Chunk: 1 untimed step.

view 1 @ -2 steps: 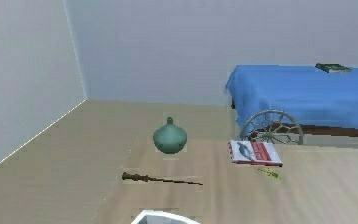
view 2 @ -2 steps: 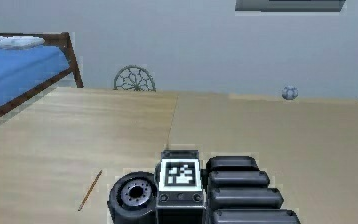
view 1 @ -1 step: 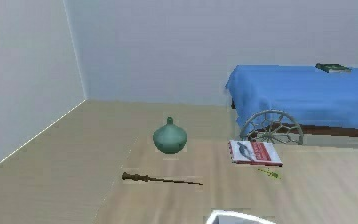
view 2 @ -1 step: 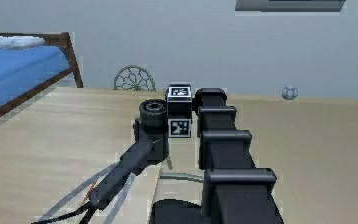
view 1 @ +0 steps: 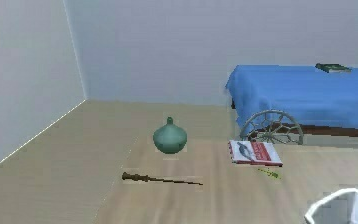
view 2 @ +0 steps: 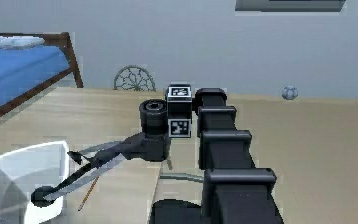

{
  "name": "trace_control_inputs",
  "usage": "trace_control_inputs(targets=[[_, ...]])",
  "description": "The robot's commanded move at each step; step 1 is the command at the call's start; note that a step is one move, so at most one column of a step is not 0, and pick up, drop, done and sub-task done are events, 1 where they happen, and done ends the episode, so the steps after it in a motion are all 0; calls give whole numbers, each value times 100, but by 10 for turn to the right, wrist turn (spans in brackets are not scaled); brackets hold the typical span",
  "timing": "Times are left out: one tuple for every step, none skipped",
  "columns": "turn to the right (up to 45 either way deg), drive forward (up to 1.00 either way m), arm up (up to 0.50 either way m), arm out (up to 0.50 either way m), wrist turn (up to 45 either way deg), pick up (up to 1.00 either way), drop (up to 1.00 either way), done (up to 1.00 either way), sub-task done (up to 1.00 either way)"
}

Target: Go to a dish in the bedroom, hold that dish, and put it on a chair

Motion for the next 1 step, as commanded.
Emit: trace_control_inputs(targets=[[0,0,0,0,450,0,0,0,0]])
